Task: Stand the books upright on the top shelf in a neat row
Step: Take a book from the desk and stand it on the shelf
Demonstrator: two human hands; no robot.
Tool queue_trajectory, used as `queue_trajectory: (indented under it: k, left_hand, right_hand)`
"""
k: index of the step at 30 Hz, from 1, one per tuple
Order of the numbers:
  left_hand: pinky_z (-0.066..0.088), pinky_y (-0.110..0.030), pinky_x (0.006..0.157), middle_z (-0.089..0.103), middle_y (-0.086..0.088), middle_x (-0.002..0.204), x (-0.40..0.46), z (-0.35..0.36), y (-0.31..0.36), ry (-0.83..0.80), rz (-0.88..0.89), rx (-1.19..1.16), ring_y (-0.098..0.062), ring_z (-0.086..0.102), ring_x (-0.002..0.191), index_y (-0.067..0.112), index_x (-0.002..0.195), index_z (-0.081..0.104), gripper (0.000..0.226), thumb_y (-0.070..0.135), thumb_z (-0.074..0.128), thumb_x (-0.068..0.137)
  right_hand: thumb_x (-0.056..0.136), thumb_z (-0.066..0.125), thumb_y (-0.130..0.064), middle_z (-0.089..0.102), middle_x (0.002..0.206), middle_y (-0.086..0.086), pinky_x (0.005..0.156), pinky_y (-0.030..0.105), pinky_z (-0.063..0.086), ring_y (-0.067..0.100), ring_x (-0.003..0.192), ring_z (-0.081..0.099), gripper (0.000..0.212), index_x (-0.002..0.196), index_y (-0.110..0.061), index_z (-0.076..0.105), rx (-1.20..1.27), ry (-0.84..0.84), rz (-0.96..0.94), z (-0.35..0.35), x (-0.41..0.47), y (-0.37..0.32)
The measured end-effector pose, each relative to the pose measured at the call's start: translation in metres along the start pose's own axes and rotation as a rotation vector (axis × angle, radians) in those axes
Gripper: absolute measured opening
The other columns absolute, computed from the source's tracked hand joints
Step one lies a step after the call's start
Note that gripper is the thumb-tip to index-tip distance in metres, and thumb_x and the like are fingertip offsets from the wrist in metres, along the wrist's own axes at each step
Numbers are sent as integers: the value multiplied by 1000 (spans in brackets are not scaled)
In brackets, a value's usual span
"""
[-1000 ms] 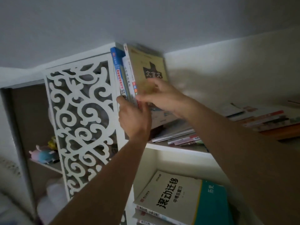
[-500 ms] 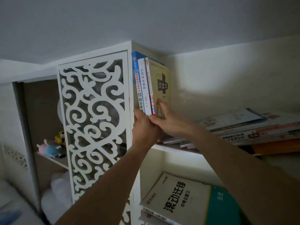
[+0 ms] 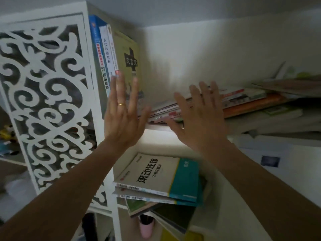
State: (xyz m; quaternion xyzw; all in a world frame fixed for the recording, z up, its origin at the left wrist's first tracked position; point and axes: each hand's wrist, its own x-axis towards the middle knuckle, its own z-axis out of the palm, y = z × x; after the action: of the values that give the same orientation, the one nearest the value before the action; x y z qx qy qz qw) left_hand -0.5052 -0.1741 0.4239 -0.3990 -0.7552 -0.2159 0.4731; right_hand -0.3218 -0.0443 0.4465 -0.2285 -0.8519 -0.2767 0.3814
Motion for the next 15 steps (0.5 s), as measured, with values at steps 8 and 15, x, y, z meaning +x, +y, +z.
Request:
queue_trajectory:
  k: [8, 15]
  left_hand:
    - [-1, -52, 129, 25, -15, 170, -2, -5, 21, -244, 28, -64, -32, 13, 160, 21, 165, 20, 83, 65, -11, 101]
    - [44, -50, 96, 64, -23, 122, -138, -57, 147, 127, 275, -404, -40, 61, 108, 1, 126, 67, 37, 28, 54, 105]
  right_hand:
    - [99, 28, -69, 24, 165, 22, 120, 66, 9, 45, 155, 9, 71, 159, -29, 32, 23, -29, -5, 2, -10, 9]
    - [99, 57, -31, 63, 130, 21, 106, 49, 42, 40, 124, 56, 40, 126, -4, 67, 438, 356, 136, -13, -183, 17]
